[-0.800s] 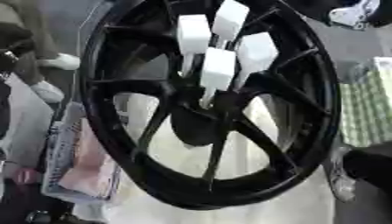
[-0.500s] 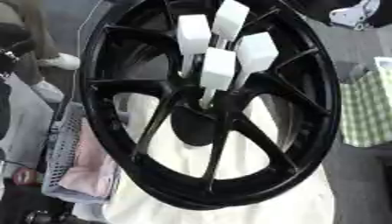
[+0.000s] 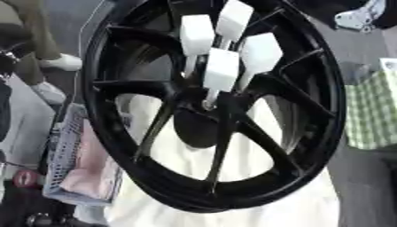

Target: Pull the pin out of the wheel hub.

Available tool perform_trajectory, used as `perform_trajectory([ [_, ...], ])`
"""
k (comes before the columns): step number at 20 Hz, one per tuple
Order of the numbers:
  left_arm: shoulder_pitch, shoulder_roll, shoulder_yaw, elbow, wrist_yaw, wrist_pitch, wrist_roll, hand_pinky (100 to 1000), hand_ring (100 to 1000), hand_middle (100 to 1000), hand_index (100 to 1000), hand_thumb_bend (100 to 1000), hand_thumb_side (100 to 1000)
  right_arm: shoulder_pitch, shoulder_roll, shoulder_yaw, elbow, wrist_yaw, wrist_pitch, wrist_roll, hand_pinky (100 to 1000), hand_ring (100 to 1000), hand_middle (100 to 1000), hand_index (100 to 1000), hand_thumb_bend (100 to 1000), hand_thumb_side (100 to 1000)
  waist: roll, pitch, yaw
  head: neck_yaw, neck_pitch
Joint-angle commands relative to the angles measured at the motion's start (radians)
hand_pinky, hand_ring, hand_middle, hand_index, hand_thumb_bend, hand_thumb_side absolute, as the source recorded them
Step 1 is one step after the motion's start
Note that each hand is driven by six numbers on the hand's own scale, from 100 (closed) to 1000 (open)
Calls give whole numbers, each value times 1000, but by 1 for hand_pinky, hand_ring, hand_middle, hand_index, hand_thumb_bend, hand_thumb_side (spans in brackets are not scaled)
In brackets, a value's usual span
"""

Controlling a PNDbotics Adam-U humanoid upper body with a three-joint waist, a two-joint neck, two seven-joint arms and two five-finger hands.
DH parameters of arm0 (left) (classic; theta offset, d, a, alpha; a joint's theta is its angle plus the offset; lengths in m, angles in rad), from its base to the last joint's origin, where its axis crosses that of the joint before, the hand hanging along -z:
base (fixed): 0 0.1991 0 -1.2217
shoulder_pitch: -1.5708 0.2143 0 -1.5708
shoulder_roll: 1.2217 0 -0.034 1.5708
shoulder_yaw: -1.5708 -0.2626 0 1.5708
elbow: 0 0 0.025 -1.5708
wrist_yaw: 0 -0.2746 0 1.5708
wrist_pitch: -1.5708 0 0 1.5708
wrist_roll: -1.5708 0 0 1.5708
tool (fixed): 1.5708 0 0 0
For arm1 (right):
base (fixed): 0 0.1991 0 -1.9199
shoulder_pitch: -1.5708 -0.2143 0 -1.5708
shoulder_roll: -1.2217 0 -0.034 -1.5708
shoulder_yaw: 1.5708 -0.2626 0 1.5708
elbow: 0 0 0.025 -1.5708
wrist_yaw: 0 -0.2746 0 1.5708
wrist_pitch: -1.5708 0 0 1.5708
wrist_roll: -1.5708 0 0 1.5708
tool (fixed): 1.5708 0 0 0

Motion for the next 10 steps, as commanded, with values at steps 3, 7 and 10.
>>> perform_trajectory([
  [3,-14,0,-1,-20,6,-2,-11,808,744,625,807,100,729,-11,-27,30,-12,-37,76,64,812,903,865,907,117,321,7,-24,7,-9,-5],
  [7,-15,-1,-1,-20,6,0,-15,808,744,625,806,100,729,-20,-17,50,-12,-46,94,64,807,902,860,909,109,324,6,-23,9,-10,-5],
  [10,-15,-1,-1,-20,7,0,-17,808,745,625,805,100,728,-23,-10,64,-12,-51,105,64,805,901,860,912,112,326,6,-24,10,-11,-3],
])
